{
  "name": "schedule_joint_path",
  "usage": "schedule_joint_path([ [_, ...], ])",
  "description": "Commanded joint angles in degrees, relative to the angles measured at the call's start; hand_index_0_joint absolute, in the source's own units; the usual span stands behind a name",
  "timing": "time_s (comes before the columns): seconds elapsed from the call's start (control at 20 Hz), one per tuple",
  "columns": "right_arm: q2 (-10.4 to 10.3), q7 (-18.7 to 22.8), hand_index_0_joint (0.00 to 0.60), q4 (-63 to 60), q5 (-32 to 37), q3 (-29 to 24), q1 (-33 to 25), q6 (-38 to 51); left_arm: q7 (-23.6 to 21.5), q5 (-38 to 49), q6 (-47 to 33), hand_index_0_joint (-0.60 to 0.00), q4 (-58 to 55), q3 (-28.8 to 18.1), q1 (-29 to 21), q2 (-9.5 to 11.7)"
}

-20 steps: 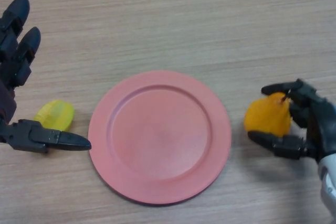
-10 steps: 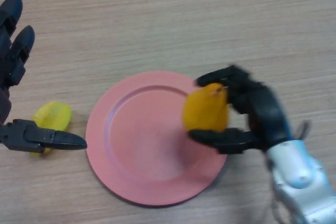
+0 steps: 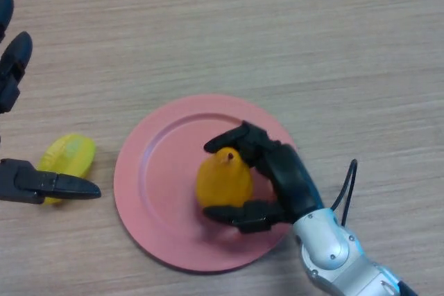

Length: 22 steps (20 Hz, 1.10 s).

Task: Pick up the yellow pear and place it on the plate

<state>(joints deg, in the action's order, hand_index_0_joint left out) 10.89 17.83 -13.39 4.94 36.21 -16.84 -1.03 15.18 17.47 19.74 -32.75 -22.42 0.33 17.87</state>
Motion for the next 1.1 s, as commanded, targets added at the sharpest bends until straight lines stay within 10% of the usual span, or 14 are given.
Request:
schedule_joint_path([
  [0.05,0.0,0.48,0.6,2.95,-1.49,-2.77,-1.05,7.73,0.32,1.1,-7.57,0.0,-2.65,-4.85,-1.11,2.79],
  [0.2,0.0,-1.17,0.55,4.47,-0.81,-3.05,-0.52,5.52,0.42,0.78,-7.66,0.0,-2.65,-4.82,-0.84,2.8],
  [0.35,0.0,-2.07,0.15,4.2,-3.87,-3.51,-0.59,5.8,0.18,0.62,-7.88,0.0,-2.58,-4.6,-1.02,2.71],
  [0.45,0.0,-3.01,0.0,5.74,-7.68,-4.63,-0.64,5.93,-0.37,0.3,-8.14,0.0,-2.58,-3.98,-1.22,2.56],
  [1.1,0.0,-13.49,0.0,34.27,-9.37,-20.72,5.74,-6.25,-0.85,0.1,-6.95,0.0,-3.15,-0.64,-2.44,2.37],
])
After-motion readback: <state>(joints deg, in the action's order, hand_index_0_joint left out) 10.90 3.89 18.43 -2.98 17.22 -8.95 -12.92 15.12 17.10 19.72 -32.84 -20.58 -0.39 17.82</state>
